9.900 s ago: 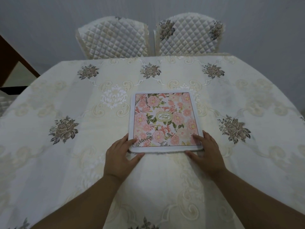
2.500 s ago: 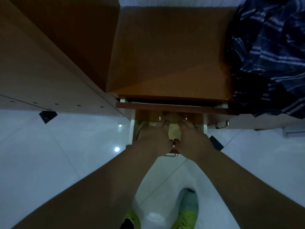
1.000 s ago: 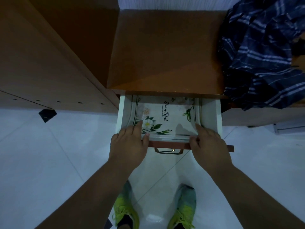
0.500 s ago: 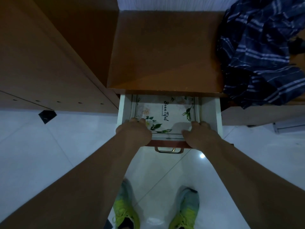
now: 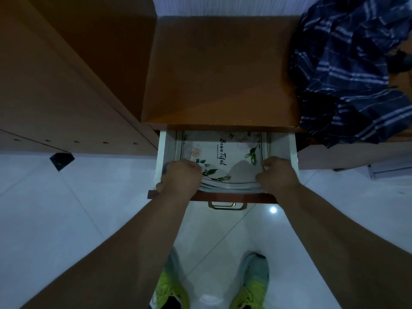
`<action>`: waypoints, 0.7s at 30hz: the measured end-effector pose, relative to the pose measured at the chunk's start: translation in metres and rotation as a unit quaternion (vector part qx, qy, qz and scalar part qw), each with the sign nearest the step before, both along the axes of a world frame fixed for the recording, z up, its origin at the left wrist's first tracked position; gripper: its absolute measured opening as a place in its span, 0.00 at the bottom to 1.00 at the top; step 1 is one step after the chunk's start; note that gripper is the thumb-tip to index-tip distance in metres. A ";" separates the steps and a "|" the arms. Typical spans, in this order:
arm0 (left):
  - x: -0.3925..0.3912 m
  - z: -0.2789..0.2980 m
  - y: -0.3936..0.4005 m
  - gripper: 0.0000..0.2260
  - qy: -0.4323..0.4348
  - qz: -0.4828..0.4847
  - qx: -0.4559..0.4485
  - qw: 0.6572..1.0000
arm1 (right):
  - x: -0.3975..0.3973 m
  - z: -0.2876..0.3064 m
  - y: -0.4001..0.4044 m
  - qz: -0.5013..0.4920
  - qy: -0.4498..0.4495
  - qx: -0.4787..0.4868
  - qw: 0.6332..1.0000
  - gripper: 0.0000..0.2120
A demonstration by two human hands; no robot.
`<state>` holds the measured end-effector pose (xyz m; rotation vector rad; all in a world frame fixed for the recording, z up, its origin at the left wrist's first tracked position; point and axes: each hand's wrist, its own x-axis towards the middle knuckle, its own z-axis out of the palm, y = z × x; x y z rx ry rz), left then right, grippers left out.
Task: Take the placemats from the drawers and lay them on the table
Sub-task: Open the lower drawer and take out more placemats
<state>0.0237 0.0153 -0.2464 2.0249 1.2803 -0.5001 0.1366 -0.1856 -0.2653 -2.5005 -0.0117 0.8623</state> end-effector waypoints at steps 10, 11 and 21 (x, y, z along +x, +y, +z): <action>-0.018 0.011 -0.006 0.10 -0.173 0.067 0.100 0.978 | -0.004 0.007 -0.009 -0.084 -0.059 0.090 0.991 0.16; -0.015 0.013 -0.005 0.09 -0.183 0.089 0.095 0.974 | -0.004 0.007 -0.009 -0.082 -0.061 0.085 0.991 0.16; -0.011 0.047 0.011 0.16 -0.219 0.273 -0.134 0.927 | -0.013 0.013 -0.005 -0.081 -0.040 0.069 0.993 0.23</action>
